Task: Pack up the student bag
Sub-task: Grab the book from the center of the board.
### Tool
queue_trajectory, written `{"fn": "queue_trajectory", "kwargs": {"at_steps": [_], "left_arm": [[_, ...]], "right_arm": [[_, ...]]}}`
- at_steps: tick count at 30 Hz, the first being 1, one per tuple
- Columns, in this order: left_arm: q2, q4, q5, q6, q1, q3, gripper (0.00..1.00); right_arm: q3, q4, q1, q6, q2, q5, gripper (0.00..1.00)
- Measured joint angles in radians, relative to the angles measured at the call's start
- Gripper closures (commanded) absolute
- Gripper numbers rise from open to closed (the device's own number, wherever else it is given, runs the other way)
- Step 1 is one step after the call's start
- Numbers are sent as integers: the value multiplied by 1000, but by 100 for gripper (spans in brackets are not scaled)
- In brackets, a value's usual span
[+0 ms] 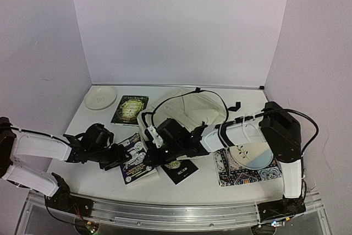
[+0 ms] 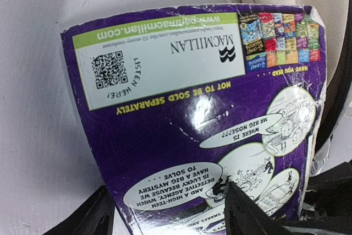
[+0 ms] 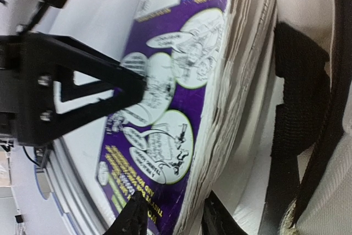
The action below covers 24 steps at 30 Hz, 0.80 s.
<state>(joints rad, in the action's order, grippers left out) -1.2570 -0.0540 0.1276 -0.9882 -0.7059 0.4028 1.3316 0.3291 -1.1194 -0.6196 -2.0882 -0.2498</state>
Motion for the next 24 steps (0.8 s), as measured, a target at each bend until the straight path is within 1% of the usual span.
{"fn": "queue_trajectory", "kwargs": {"at_steps": [6, 9, 16, 24], "left_arm": [[6, 3, 0, -10, 0, -6, 31], [7, 3, 0, -12, 0, -6, 32], [22, 3, 0, -16, -1, -19, 32], [24, 2, 0, -16, -2, -19, 32]], "right_arm": [[-2, 33, -11, -12, 35, -4, 65], [-2, 38, -12, -23, 35, -4, 61], [-2, 44, -10, -52, 34, 3, 58], [-3, 62, -1, -60, 15, 0, 58]]}}
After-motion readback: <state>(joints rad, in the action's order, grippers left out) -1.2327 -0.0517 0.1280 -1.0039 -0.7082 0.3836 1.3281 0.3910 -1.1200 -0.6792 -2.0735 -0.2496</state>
